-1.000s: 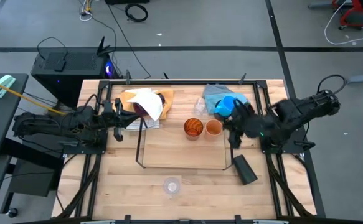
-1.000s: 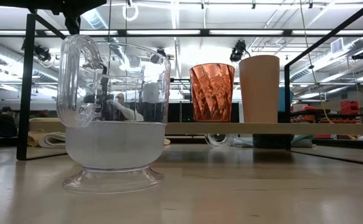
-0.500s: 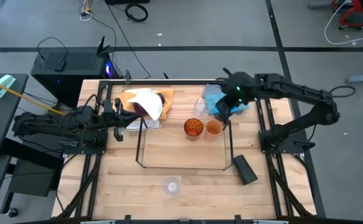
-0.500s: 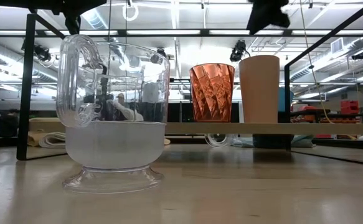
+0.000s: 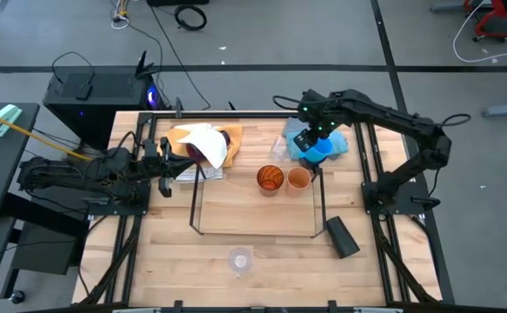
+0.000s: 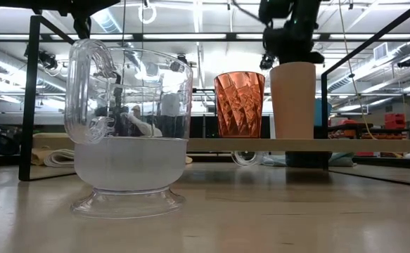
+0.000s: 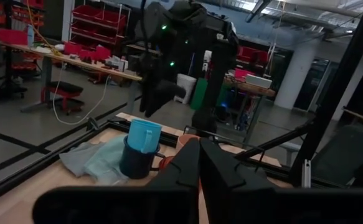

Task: Stack small to large cups/mugs on shelf
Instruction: Put the blue mug on the shelf

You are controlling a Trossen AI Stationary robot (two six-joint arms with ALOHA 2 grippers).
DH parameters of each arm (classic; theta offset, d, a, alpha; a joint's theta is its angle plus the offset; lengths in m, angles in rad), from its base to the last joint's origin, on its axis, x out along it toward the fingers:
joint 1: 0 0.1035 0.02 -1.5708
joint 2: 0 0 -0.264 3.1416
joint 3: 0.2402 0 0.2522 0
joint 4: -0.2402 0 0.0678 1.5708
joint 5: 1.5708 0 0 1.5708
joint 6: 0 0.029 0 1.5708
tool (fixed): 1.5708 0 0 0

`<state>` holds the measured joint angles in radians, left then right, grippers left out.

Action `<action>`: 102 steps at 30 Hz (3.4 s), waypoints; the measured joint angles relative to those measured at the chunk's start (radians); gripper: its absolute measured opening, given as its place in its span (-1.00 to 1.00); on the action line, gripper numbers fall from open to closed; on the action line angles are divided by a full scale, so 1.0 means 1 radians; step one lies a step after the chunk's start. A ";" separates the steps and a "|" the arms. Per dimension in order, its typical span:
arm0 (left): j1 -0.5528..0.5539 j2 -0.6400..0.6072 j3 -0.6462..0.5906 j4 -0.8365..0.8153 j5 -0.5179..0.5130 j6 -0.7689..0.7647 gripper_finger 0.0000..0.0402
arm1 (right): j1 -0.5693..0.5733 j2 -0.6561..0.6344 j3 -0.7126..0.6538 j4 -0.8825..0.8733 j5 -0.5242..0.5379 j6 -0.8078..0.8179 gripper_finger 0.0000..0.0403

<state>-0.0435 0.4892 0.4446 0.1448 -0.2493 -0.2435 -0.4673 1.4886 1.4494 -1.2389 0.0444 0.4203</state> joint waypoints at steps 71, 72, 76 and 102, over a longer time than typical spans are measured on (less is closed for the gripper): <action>0.001 0.002 0.000 -0.024 -0.009 -0.006 -0.91 | -0.188 -0.031 -0.221 -0.008 -0.017 -0.032 -0.97; 0.001 0.001 0.000 -0.025 -0.010 -0.002 -0.92 | -0.195 -0.044 -0.213 -0.008 -0.010 -0.031 -0.98; 0.001 0.002 0.000 -0.026 -0.010 0.004 -0.95 | -0.220 -0.101 -0.192 -0.004 -0.022 0.005 -0.98; 0.001 0.002 0.000 -0.027 -0.010 -0.006 -0.89 | -0.028 0.043 0.312 0.219 -0.274 0.284 -0.99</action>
<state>-0.0425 0.4908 0.4450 0.1177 -0.2588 -0.2497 -0.4951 1.5317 1.7615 -1.0195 -0.2295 0.7046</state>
